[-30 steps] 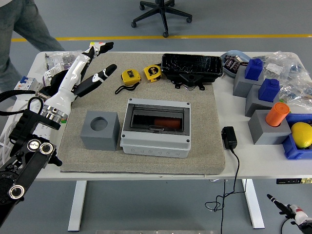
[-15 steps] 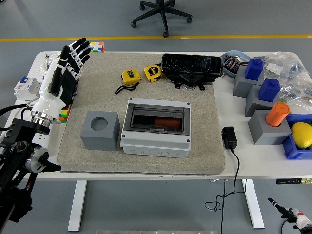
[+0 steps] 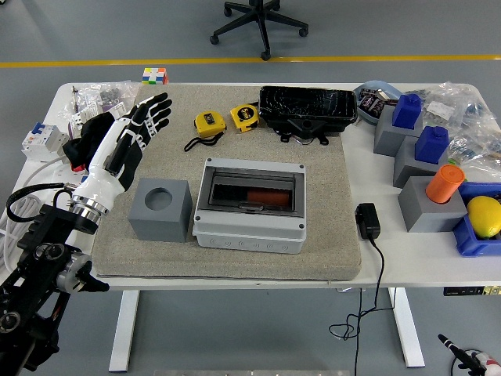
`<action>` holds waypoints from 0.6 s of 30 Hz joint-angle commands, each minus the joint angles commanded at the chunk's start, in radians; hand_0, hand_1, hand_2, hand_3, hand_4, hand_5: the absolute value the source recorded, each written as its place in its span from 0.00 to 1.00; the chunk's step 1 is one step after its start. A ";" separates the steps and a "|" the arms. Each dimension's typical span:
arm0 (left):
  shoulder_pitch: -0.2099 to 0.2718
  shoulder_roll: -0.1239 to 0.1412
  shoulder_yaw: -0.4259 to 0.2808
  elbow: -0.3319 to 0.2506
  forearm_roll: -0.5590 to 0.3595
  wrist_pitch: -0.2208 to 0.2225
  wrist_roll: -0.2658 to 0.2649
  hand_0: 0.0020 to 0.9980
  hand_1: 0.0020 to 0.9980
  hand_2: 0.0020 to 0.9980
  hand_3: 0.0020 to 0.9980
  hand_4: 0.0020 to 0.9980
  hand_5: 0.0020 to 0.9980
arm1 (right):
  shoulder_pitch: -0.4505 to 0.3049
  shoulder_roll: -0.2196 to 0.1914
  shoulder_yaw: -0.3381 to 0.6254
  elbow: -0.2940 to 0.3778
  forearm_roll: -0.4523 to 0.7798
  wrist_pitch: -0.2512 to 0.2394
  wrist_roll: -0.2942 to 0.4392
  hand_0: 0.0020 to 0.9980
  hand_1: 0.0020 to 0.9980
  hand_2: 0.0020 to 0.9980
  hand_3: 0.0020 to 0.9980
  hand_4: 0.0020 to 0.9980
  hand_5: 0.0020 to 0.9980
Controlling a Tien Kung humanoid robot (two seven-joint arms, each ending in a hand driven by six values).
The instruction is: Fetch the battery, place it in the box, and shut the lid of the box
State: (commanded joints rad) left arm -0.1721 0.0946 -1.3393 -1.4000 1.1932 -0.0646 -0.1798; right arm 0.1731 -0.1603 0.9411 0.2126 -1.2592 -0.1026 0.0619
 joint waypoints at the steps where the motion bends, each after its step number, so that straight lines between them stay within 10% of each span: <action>1: 0.001 0.000 -0.001 -0.001 0.002 0.001 0.000 0.88 0.88 0.85 0.84 1.00 0.94 | 0.000 0.000 0.000 0.000 0.000 0.000 0.000 0.91 0.89 0.82 0.86 1.00 1.00; 18: 0.011 -0.007 -0.018 -0.003 0.009 0.023 -0.004 0.86 0.86 0.82 0.79 1.00 0.93 | 0.003 0.012 0.030 0.002 -0.011 0.002 0.000 0.91 0.89 0.82 0.86 1.00 1.00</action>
State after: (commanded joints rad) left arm -0.1614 0.0877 -1.3576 -1.4026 1.2017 -0.0415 -0.1842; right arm 0.1760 -0.1479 0.9710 0.2144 -1.2702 -0.1003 0.0617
